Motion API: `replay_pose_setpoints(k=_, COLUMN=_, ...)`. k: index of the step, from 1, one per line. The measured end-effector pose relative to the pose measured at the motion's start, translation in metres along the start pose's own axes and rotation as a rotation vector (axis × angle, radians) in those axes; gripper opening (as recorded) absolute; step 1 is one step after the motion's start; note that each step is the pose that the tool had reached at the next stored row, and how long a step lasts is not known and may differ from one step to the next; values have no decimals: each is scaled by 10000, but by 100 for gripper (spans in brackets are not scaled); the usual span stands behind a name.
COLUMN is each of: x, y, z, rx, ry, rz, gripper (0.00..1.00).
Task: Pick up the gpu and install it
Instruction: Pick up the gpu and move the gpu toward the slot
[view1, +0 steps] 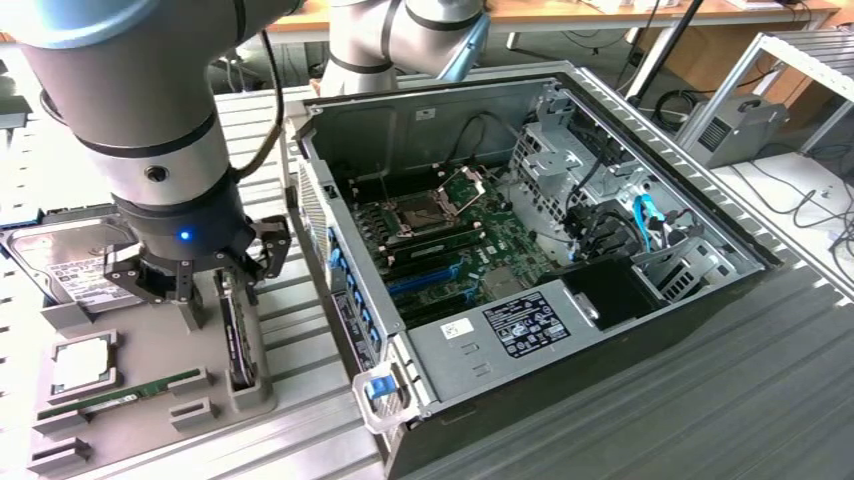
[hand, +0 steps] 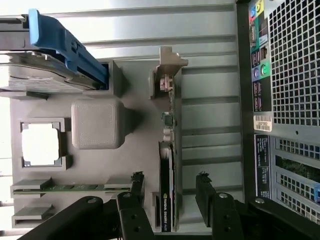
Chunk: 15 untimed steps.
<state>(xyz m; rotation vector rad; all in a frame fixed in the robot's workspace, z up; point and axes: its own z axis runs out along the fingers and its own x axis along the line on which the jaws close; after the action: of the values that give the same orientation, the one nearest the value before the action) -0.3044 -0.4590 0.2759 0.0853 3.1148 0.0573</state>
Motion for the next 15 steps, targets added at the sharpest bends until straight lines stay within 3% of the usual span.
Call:
replay_pose_setpoints(k=2, x=9, y=-21, z=222, rx=-8, ry=11, rz=-209, gripper=54)
replay_pose_setpoints(k=3, x=13, y=-83, z=290, rx=-12, ry=13, rz=-286, gripper=54)
replay_pose_setpoints(k=4, x=16, y=-59, z=325, rx=-10, ry=16, rz=-302, gripper=54)
replay_pose_setpoints(k=5, x=21, y=38, z=331, rx=-11, ry=15, rz=-304, gripper=54)
replay_pose_setpoints(k=15, x=22, y=52, z=332, rx=-12, ry=14, rz=-305, gripper=54)
